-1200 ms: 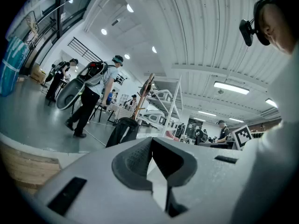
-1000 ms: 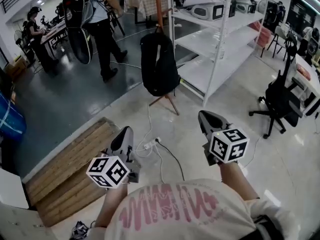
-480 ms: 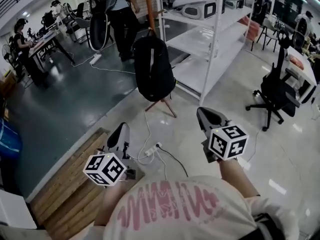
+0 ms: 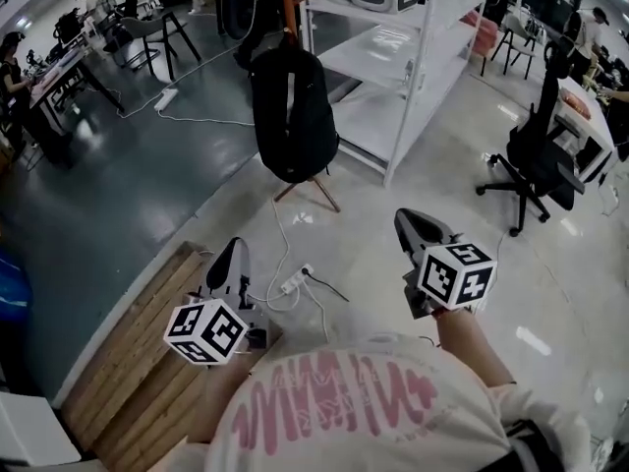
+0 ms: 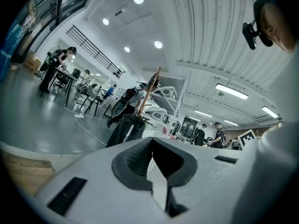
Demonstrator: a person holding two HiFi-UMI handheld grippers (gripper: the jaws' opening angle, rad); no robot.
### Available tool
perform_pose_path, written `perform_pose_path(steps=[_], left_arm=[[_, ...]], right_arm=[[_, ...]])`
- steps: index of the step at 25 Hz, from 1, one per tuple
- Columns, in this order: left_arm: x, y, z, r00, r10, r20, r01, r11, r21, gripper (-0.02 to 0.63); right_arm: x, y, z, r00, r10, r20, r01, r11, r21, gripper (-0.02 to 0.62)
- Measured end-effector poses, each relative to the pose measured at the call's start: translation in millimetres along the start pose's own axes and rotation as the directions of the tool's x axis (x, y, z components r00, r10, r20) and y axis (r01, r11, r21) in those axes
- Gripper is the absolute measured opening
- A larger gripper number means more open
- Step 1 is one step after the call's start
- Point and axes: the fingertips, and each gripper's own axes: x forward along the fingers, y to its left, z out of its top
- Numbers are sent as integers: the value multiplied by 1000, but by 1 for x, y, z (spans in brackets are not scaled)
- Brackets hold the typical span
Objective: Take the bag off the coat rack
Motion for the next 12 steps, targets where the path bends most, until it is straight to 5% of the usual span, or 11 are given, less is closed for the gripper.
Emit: perform_pose_path(steps=[12], left_arm=[[66,47,-19,997,64,-42,-66,996,-60,5]], right_arm=[[99,-27,1,996,33,-83,-35,999,-13,6]])
